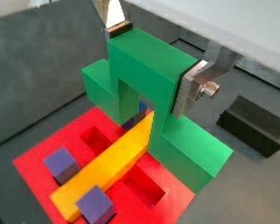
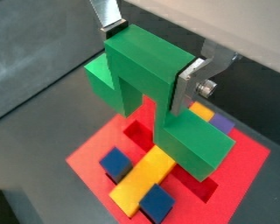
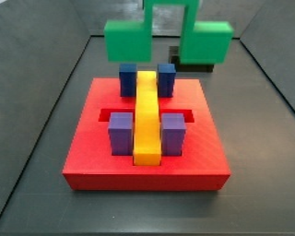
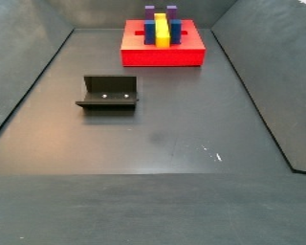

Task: Pick up the green object. Move up. Place the green object on the fixture. Regrasp the green object. Move to above the board. Insert the green object.
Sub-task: Insert the green object.

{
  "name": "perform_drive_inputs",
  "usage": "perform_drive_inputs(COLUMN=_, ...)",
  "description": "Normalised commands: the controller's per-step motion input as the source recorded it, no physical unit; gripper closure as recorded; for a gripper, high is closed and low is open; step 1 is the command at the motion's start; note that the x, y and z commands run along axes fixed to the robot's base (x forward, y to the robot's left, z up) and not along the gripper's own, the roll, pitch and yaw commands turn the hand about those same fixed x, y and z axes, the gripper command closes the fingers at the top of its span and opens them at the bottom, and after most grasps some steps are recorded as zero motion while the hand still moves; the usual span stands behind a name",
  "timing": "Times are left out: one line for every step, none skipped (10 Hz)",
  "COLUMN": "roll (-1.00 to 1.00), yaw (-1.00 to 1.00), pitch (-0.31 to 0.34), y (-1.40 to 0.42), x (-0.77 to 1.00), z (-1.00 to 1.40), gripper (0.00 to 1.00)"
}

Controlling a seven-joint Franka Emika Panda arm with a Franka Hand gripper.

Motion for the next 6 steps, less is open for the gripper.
perform_drive_inputs(roll=0.0, yaw=0.09, pitch=-0.05, y=0.0, x=-0.27, z=-0.49, gripper=1.0)
perform_drive_inputs(roll=-0.04, yaw=0.08, pitch=-0.067, y=0.0, x=0.0, z=-0.42, gripper=1.0)
perform_drive_inputs(roll=-0.05, yaw=0.07, pitch=-0.059, y=-0.05, x=0.0, z=-0.35, gripper=1.0)
perform_drive_inputs(roll=-0.06, yaw=0.05, pitch=-0.066, y=-0.09, x=0.02, z=-0.35, gripper=1.0)
perform_drive_inputs(roll=-0.07, yaw=0.03, pitch=-0.066, y=-0.11, x=0.0, z=-0.34, gripper=1.0)
perform_drive_inputs(roll=-0.07, yaw=0.05, pitch=-0.056, y=-0.06, x=0.0, z=-0.34, gripper=1.0)
